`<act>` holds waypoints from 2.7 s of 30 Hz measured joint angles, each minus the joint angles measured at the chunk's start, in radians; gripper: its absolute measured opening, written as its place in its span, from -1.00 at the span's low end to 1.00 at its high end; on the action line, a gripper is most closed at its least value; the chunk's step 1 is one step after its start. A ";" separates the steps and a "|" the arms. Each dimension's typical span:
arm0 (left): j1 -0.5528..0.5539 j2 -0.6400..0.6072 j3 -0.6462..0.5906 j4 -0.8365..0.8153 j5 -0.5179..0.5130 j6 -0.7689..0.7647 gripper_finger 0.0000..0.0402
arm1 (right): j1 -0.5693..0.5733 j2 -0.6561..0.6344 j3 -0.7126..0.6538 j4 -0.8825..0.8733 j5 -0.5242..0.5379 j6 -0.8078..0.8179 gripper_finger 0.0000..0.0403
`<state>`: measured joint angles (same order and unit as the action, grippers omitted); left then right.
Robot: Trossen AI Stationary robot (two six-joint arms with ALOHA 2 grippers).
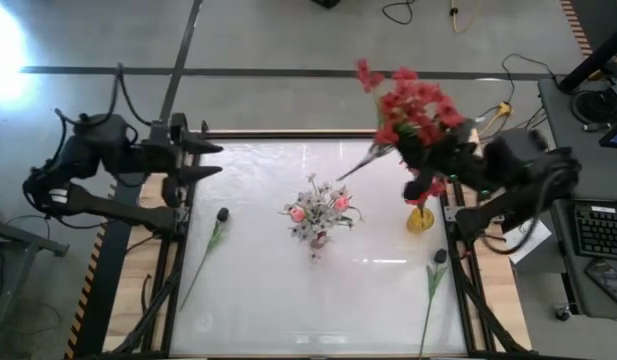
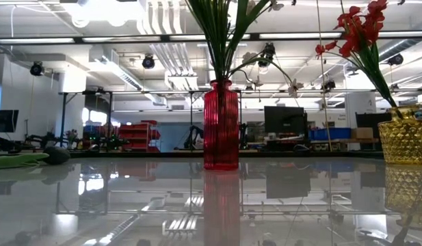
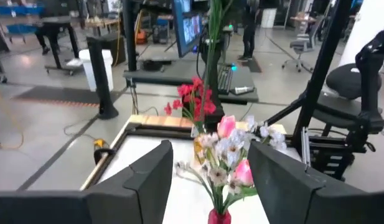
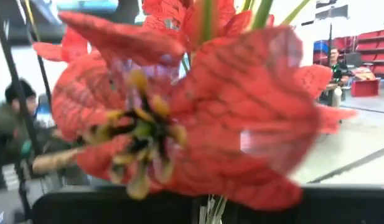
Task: Sort flowers into vase by color
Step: Put the red flowers into the yellow vase
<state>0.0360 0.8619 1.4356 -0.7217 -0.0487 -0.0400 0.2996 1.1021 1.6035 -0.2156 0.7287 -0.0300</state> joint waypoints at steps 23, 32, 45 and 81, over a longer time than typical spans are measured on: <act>0.000 0.172 -0.123 0.130 -0.222 -0.245 -0.08 | 0.002 -0.381 -0.019 -1.038 -0.226 0.409 -0.93; 0.000 0.241 -0.121 0.243 -0.259 -0.275 -0.08 | 0.002 -0.575 -0.227 -1.031 -0.063 0.511 -0.94; 0.000 0.300 -0.121 0.292 -0.317 -0.293 -0.08 | 0.002 -0.719 -0.602 -0.817 -0.024 0.590 -0.94; 0.001 0.435 -0.129 -0.472 -0.074 -0.729 -0.08 | 0.001 -0.693 -0.664 -0.879 -0.060 0.676 -0.07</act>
<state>0.0372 1.2968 1.3063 -1.1936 -0.1227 -0.7694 0.3008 0.4091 0.9394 -1.0947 0.6685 0.6457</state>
